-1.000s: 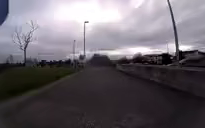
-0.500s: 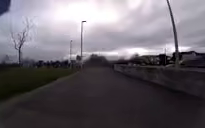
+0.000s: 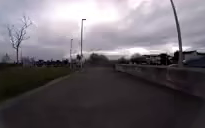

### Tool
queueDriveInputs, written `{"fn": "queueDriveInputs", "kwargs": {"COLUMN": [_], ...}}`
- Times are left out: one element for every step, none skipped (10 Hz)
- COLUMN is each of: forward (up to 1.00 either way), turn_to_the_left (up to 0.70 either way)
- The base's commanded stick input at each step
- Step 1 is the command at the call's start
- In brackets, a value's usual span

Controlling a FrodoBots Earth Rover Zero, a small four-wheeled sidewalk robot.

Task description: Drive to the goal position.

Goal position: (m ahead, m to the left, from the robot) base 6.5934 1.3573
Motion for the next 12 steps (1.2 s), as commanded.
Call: {"fn": "queueDriveInputs", "kwargs": {"forward": [0.85, 0.85, 0.85, 0.85, 0.85, 0.85, 0.85, 0.85, 0.85, 0.85, 0.85, 0.85], "turn_to_the_left": [0.00, 0.00, 0.00, 0.00, 0.00, 0.00, 0.00, 0.00, 0.00, 0.00, 0.00, 0.00]}}
